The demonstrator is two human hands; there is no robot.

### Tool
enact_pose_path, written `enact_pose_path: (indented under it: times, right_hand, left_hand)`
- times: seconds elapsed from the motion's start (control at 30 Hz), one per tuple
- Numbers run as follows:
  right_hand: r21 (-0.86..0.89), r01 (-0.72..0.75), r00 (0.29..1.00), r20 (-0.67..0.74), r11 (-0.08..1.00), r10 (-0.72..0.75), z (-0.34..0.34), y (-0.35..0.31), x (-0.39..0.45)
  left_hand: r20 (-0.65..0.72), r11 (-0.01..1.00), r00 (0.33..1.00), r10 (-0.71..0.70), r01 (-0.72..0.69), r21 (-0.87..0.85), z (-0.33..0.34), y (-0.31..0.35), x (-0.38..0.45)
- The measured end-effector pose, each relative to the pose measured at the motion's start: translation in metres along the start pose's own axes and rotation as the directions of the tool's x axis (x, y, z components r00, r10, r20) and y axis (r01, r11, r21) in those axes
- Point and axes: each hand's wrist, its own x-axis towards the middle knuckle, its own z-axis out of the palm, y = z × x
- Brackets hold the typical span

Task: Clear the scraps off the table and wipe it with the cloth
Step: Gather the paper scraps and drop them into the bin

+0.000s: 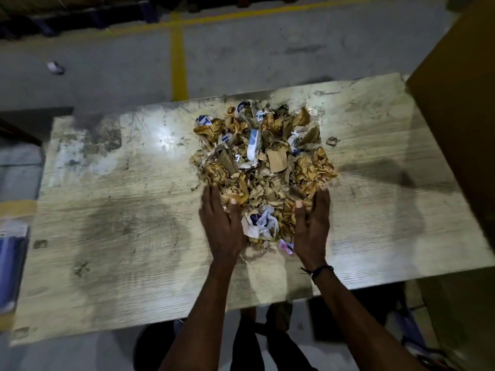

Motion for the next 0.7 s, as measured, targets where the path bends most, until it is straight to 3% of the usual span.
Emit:
enact_pose_path:
  times: [0.1,0.2,0.27,0.37,0.5,0.57,0.7]
  right_hand:
    - [0.049,0.008,0.997,-0.083,0.999,-0.004,-0.004,-0.010,0.014]
    - [0.121,-0.064,0.980,-0.181,0.991,0.085,-0.020,-0.008,0.053]
    - [0.126,-0.122,0.977,-0.158,0.984,0.142,-0.031,0.000,0.083]
    - [0.105,-0.154,0.988,0.023,0.983,0.152,-0.034,0.005,0.121]
    - [-0.064,-0.031,0.955,0.293,0.997,0.048,-0.016,0.004,0.126]
    - [-0.029,-0.067,0.953,0.294,0.997,0.073,-0.013,0.000,0.125]
    - [0.011,-0.020,0.986,0.166,1.000,0.018,-0.021,-0.010,0.152]
  left_hand:
    - [-0.114,1.000,0.993,0.009,-0.011,-0.021,-0.010,0.005,0.008]
    - [-0.239,0.998,0.971,-0.015,0.000,-0.063,-0.030,-0.002,0.041]
    - [-0.199,0.994,0.979,-0.052,0.031,-0.107,-0.039,-0.007,0.071]
    - [0.022,0.988,0.995,-0.094,0.096,-0.120,-0.040,-0.010,0.105]
    - [0.289,0.994,0.954,0.082,-0.058,-0.093,-0.027,0.002,0.101]
    - [0.285,0.993,0.954,0.091,-0.064,-0.101,-0.025,0.003,0.099]
    - [0.081,0.990,0.987,0.142,-0.141,-0.016,-0.037,-0.001,0.127]
